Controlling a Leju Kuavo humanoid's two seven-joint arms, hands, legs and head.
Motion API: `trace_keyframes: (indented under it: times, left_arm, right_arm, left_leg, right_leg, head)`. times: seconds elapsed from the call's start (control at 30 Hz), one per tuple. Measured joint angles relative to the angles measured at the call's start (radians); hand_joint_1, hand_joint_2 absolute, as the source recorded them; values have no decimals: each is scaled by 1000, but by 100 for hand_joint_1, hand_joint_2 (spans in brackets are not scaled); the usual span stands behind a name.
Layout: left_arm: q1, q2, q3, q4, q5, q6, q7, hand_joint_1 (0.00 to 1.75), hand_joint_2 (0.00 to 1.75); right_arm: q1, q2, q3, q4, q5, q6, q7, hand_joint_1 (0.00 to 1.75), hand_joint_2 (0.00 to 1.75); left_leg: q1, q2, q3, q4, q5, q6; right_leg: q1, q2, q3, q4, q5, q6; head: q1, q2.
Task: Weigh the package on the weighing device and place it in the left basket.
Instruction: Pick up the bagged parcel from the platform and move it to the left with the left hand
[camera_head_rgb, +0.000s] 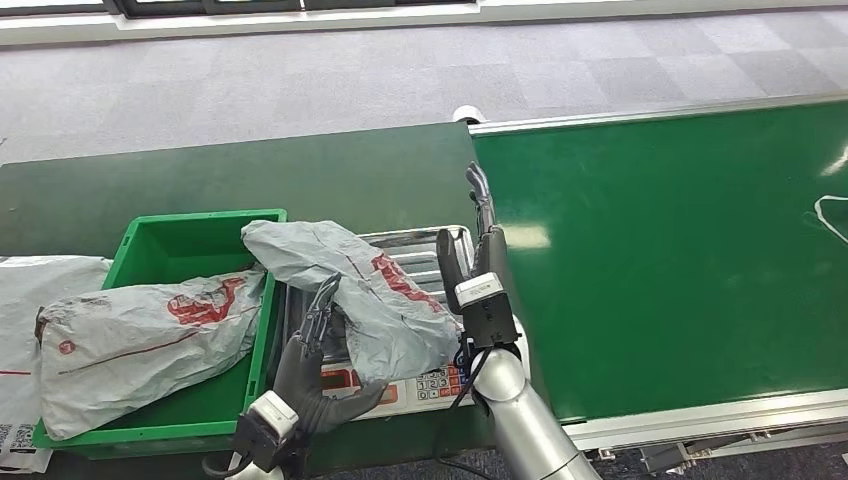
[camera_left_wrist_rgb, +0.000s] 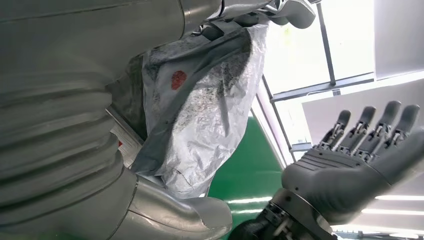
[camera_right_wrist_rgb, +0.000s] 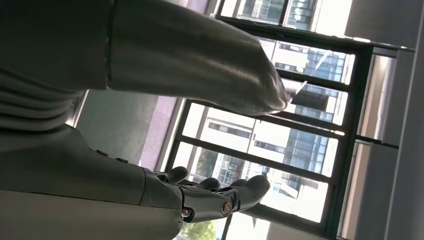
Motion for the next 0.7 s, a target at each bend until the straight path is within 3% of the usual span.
trace_keyframes:
  times: [0.27,0.4,0.57,0.7]
  left_arm:
    - [0,0,0,-2,-18,4,7,0,175]
    - [-8,2,0,5,-188,134,56,0,175]
    - [-87,11,-5,69,-574,297,166,0,175]
    - [-193,16,-44,177,-944,368,355,0,175]
  right_arm:
    - [27,-11,-34,-44,-20,17,-10,0,0]
    - [67,-14,-43,-112,-15,-71,-73,0,175]
    - [124,-23,-32,-250,27,-248,-89,0,175]
    - [142,-24,-21,-303,33,-272,-89,0,175]
  left_leg:
    - [0,0,0,0,0,0]
    - [0,0,0,0,0,0]
    - [0,0,0,0,0,0]
    - [0,0,0,0,1,0]
  right_leg:
    - [0,0,0,0,0,0]
    - [0,0,0,0,0,0]
    - [0,0,0,0,0,0]
    - [0,0,1,0,1,0]
  head:
    - [0,0]
    - [0,0]
    - [0,0]
    - [0,0]
